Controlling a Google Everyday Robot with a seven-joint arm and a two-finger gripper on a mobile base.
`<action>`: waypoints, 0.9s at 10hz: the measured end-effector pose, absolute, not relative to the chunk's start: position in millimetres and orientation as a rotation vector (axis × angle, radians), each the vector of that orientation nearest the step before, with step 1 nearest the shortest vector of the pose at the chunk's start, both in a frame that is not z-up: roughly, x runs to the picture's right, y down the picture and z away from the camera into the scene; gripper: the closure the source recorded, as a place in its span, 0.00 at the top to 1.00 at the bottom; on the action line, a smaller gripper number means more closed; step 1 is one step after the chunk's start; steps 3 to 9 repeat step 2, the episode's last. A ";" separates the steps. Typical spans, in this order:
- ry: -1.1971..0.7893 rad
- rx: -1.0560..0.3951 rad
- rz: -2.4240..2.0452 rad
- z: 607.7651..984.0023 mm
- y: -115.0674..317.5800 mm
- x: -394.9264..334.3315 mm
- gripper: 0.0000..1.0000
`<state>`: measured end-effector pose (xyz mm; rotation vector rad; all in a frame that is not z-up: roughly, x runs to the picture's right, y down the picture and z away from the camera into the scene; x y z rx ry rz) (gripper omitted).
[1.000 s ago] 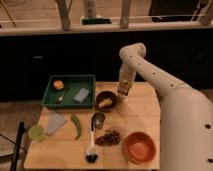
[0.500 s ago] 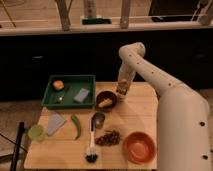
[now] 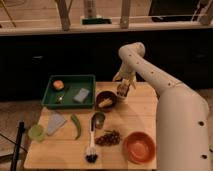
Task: Place eraser in paper cup
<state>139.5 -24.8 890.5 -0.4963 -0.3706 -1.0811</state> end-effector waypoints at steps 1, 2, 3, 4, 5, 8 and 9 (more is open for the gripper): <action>-0.367 -0.493 -1.072 888.9 -25.5 141.4 0.80; -0.365 -0.489 -1.067 887.1 -26.8 141.2 0.80; -0.365 -0.489 -1.067 887.1 -26.8 141.2 0.80; -0.365 -0.489 -1.067 887.1 -26.8 141.2 0.80; -0.365 -0.489 -1.067 887.1 -26.8 141.2 0.80; -0.365 -0.489 -1.067 887.1 -26.8 141.2 0.80; -0.365 -0.489 -1.067 887.1 -26.8 141.2 0.80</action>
